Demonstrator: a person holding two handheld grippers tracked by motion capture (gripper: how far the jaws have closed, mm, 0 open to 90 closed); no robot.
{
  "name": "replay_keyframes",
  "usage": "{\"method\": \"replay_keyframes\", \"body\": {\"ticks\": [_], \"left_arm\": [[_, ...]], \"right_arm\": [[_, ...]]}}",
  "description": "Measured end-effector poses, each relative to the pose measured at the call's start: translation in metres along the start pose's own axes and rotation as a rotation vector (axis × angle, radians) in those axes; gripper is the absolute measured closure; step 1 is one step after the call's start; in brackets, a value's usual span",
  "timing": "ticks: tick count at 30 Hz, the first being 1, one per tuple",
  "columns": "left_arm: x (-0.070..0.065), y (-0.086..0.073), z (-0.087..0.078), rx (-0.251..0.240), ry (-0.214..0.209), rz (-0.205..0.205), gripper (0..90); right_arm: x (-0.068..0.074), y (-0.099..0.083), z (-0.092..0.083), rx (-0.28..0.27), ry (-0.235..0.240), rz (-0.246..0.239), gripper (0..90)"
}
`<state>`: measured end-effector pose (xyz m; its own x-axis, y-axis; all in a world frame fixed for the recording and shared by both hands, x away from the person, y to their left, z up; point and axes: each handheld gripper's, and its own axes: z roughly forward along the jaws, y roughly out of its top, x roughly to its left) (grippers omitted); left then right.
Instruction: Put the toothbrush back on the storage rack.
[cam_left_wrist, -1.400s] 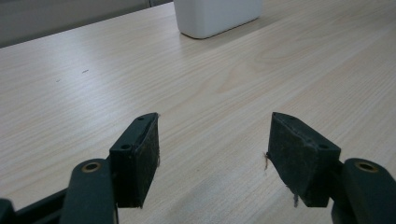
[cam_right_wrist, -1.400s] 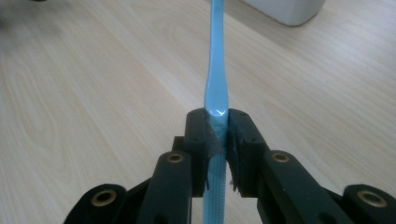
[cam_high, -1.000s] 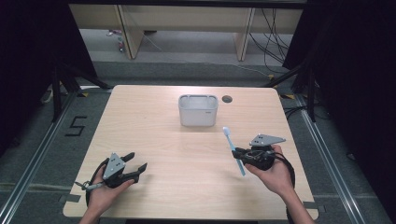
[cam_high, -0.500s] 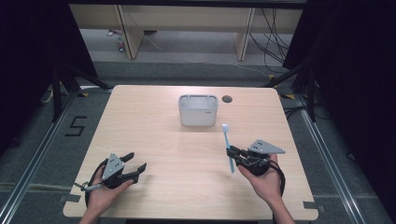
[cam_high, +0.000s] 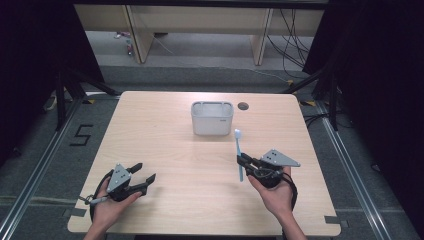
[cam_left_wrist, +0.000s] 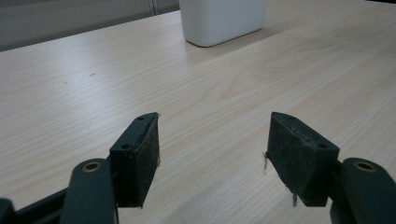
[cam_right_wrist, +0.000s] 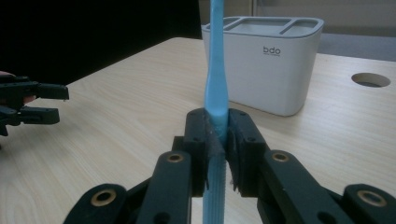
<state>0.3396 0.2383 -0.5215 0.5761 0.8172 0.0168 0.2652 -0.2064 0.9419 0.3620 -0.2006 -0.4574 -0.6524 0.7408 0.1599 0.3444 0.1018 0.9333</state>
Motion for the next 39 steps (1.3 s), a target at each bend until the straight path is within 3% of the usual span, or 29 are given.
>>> {"method": "replay_keyframes", "body": {"ticks": [3,5,7,11,22,24,25,27,28,31,32,36,37,39], "left_arm": [[-0.001,0.005,-0.002,-0.028,0.003,-0.009,33.7],[-0.003,0.011,-0.004,-0.052,-0.011,-0.016,33.7],[-0.004,0.013,-0.004,-0.052,-0.015,-0.019,33.8],[-0.009,0.021,-0.002,-0.069,-0.042,-0.021,34.9],[-0.029,0.047,0.012,-0.114,-0.151,-0.03,37.4],[-0.032,0.052,0.015,-0.105,-0.163,-0.023,37.9],[-0.034,0.055,0.016,-0.107,-0.173,-0.02,38.1],[-0.038,0.061,0.02,-0.115,-0.191,-0.021,39.1],[-0.04,0.065,0.022,-0.116,-0.202,-0.024,39.1],[-0.045,0.073,0.028,-0.143,-0.235,-0.029,40.1],[-0.049,0.079,0.031,-0.131,-0.243,-0.027,41.0],[-0.055,0.086,0.036,-0.14,-0.276,-0.037,42.2],[-0.057,0.089,0.038,-0.132,-0.279,-0.041,42.6],[-0.06,0.093,0.041,-0.133,-0.295,-0.049,43.6]], "right_arm": [[0.005,-0.001,0.004,0.001,-0.002,0.0,78.9],[0.004,0.0,0.006,-0.002,0.001,-0.031,78.9],[0.008,-0.001,0.008,0.001,0.012,-0.001,78.9],[0.009,-0.001,0.01,0.001,0.008,-0.027,78.9],[0.019,-0.004,0.016,-0.026,0.02,-0.008,78.9],[0.019,-0.004,0.017,-0.028,0.001,-0.03,78.9],[0.021,-0.004,0.018,-0.031,0.017,-0.008,78.9],[0.021,-0.003,0.018,-0.027,-0.004,-0.031,78.9],[0.023,-0.004,0.02,-0.028,0.001,-0.003,78.9],[0.025,-0.004,0.022,-0.025,-0.001,-0.004,78.9],[0.026,-0.003,0.025,-0.035,0.003,-0.036,78.9],[0.031,-0.002,0.028,-0.026,0.005,-0.029,78.9],[0.029,-0.002,0.03,-0.052,-0.017,-0.078,78.9],[0.034,-0.002,0.033,-0.048,-0.013,-0.055,78.9]]}}
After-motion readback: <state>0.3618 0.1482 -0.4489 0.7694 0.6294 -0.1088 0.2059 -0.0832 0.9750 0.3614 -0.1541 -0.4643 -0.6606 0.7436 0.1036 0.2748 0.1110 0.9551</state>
